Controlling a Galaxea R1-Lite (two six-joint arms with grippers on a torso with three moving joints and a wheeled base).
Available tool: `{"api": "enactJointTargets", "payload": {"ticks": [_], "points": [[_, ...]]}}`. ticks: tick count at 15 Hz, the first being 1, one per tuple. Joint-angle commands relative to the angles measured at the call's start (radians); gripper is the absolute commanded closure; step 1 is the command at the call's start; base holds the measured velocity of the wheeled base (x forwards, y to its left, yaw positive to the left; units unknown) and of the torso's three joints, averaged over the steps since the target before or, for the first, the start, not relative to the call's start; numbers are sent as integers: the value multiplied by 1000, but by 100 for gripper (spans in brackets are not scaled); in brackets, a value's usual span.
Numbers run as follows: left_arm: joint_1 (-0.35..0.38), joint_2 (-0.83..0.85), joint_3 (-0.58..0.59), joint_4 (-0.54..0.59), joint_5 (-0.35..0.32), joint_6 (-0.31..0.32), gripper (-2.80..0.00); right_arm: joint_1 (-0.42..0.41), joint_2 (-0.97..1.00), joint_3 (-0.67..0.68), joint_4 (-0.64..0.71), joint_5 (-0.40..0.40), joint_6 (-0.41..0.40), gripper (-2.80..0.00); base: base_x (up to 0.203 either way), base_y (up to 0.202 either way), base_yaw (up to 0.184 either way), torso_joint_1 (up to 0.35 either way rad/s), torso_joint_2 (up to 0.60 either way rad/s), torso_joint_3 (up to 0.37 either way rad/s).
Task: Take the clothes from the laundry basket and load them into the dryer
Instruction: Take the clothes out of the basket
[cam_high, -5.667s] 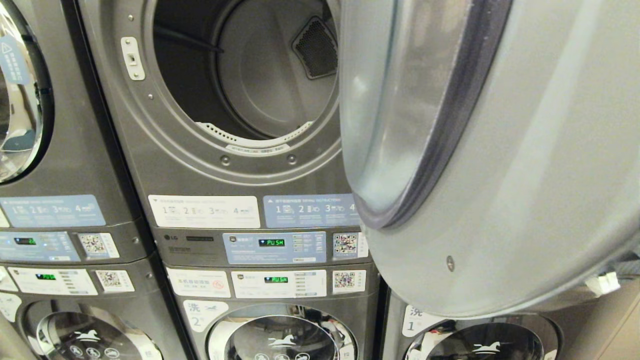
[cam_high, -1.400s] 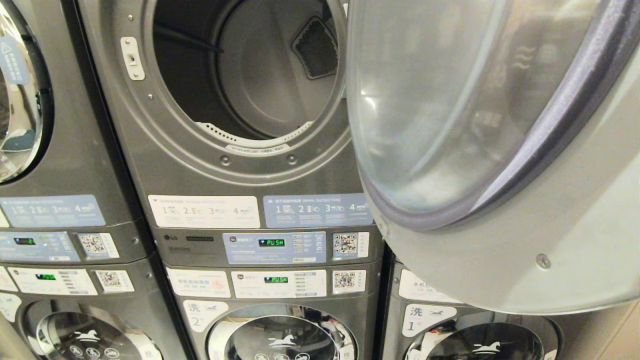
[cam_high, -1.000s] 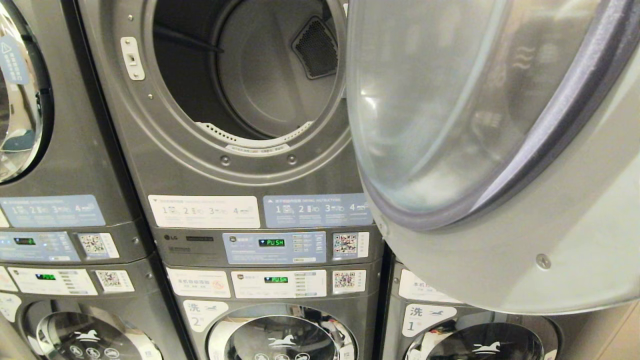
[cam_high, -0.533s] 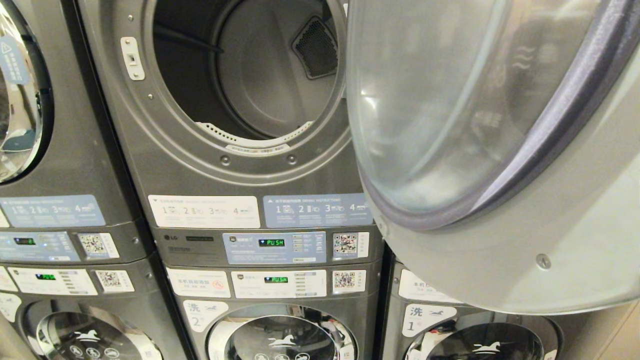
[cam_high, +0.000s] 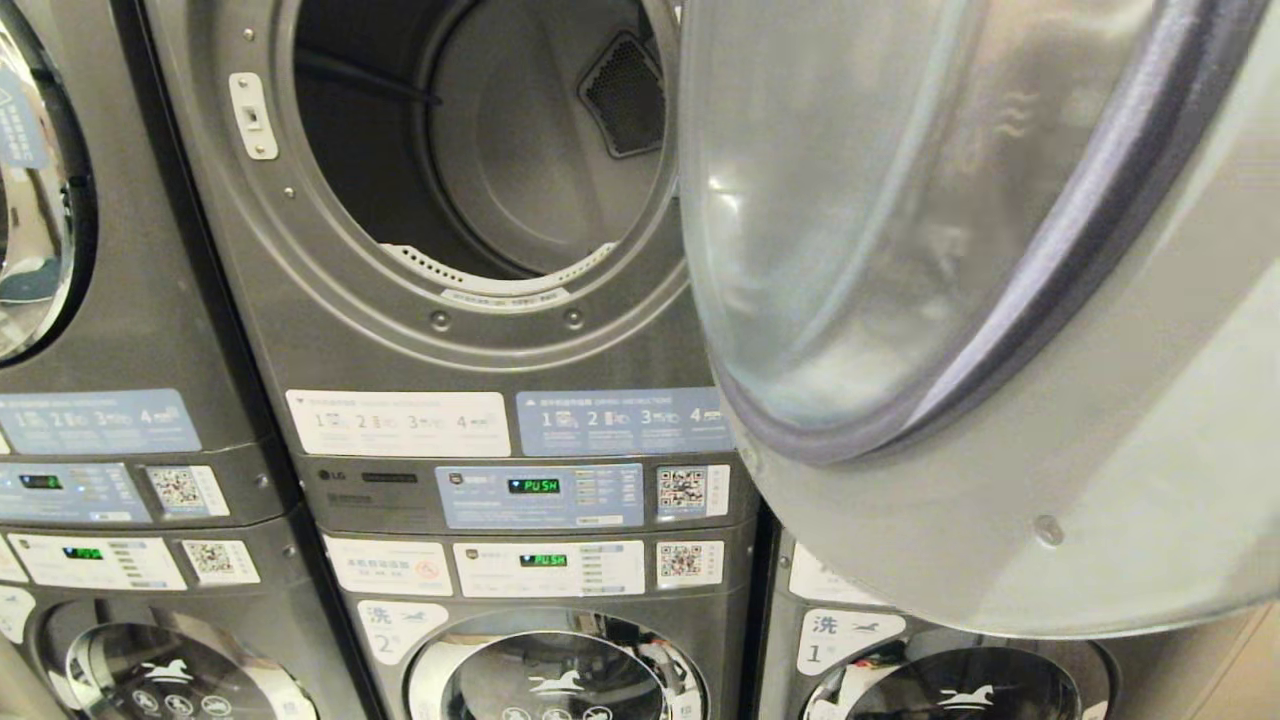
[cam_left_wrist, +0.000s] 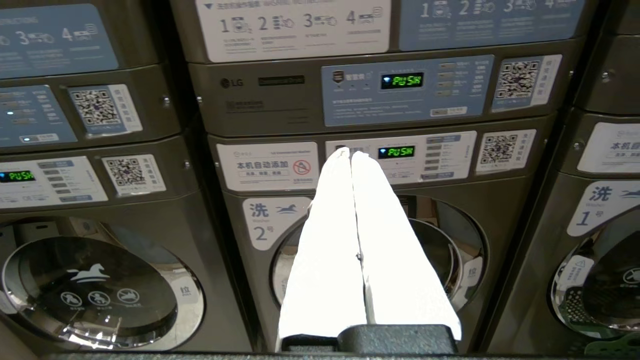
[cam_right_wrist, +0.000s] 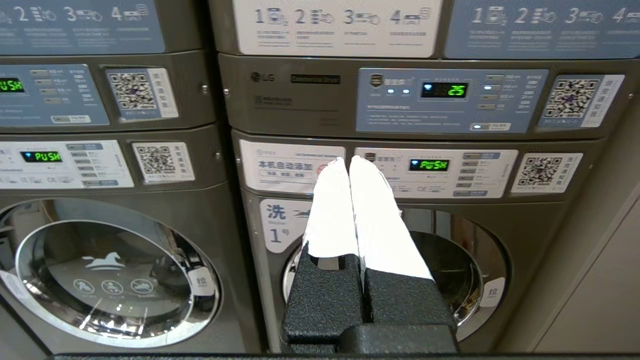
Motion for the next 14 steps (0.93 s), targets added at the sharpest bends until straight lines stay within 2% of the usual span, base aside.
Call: {"api": "enactJointTargets", "payload": {"ticks": [1,14], "points": [[1,0,2,-1,0,0,0,0,0,0,0,0,0,0,1,-187,3,5,2,4],[1,0,2,-1,4,-8,0,0,0,0,0,0,-1,0,0,-187,2,3,2,3]]}}
